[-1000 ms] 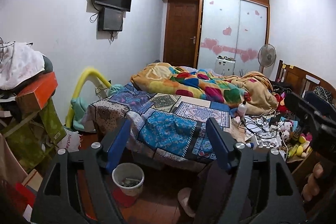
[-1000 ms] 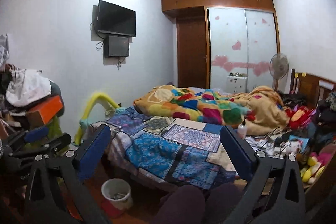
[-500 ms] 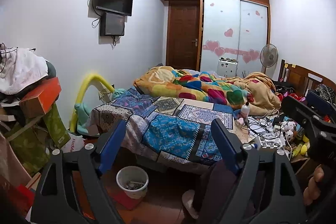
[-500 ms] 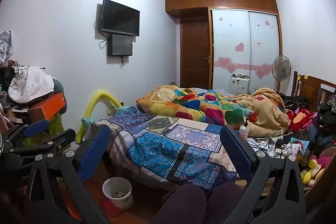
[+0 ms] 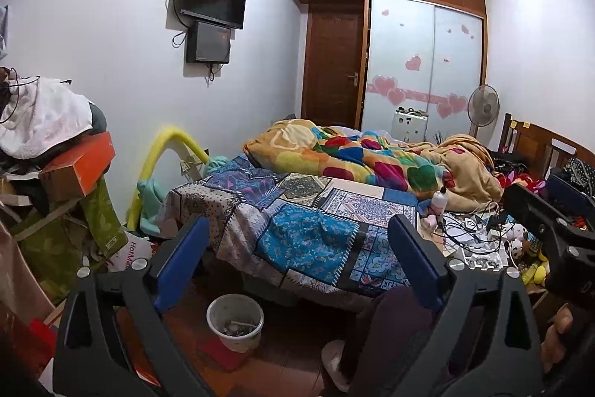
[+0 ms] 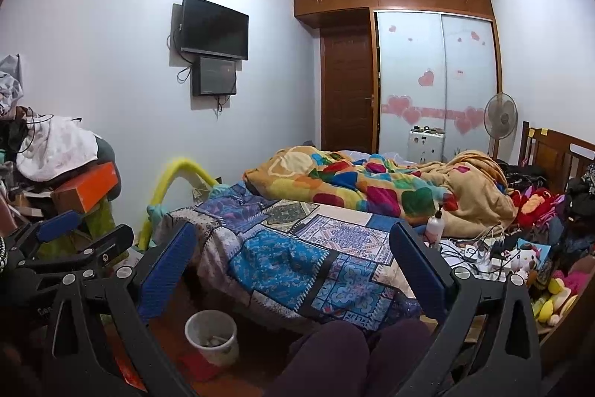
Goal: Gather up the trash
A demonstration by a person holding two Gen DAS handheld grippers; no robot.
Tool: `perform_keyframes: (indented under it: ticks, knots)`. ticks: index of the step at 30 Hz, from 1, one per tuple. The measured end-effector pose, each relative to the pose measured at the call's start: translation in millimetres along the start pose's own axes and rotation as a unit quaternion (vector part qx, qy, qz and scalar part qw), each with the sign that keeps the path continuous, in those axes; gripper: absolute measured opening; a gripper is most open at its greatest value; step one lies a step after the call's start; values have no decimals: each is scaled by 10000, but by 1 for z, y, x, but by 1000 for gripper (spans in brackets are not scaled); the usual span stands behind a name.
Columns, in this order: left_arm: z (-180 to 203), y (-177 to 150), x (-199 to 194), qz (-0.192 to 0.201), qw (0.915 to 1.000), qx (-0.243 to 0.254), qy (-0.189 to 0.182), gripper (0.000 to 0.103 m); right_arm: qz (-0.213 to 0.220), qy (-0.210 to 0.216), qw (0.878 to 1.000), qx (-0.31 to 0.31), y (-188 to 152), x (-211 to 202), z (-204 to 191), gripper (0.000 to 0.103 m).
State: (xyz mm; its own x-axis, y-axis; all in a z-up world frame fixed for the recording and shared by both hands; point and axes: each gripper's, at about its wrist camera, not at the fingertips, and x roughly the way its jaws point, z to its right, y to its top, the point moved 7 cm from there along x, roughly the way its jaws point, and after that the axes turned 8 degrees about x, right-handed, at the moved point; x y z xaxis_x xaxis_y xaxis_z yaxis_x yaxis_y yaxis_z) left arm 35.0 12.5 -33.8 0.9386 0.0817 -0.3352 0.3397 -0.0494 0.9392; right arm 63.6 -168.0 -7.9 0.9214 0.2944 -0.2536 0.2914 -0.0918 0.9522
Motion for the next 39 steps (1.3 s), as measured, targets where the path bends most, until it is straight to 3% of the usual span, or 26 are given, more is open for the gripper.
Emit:
perform_keyframes:
  ticks: [39]
  knots:
    - [-1,-2,-1,-32,10000,-26,-10,99,-36,-19,10000,61,-3,-4,-2,103]
